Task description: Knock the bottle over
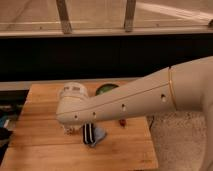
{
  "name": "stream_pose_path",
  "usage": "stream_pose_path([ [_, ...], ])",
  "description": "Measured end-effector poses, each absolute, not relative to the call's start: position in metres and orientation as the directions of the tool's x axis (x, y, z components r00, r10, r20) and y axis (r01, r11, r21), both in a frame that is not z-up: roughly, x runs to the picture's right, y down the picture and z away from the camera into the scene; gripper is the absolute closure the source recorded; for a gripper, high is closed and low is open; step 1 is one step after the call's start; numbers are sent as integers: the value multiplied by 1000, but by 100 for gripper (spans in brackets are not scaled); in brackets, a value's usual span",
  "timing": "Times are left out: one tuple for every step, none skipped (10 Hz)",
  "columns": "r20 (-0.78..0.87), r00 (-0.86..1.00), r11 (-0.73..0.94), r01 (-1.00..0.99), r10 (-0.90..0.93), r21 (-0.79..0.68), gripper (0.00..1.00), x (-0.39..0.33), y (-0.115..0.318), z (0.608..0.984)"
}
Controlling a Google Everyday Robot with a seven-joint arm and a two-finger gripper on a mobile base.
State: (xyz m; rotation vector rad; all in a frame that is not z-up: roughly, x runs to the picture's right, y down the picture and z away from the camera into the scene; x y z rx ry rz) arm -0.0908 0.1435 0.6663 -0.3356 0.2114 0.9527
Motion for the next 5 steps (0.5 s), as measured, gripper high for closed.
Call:
stream_pose_path([
  [-327,571,535,-820,753,-201,30,-96,145,670],
  [-330,579,537,-815,746,-217,30,-101,145,674],
  [-333,596,546,-803,731,-238,30,-113,147,678],
  [-331,611,553,-791,719,-261,30,-126,150,683],
  [-331,625,559,-780,707,-280,30,-138,153,689],
])
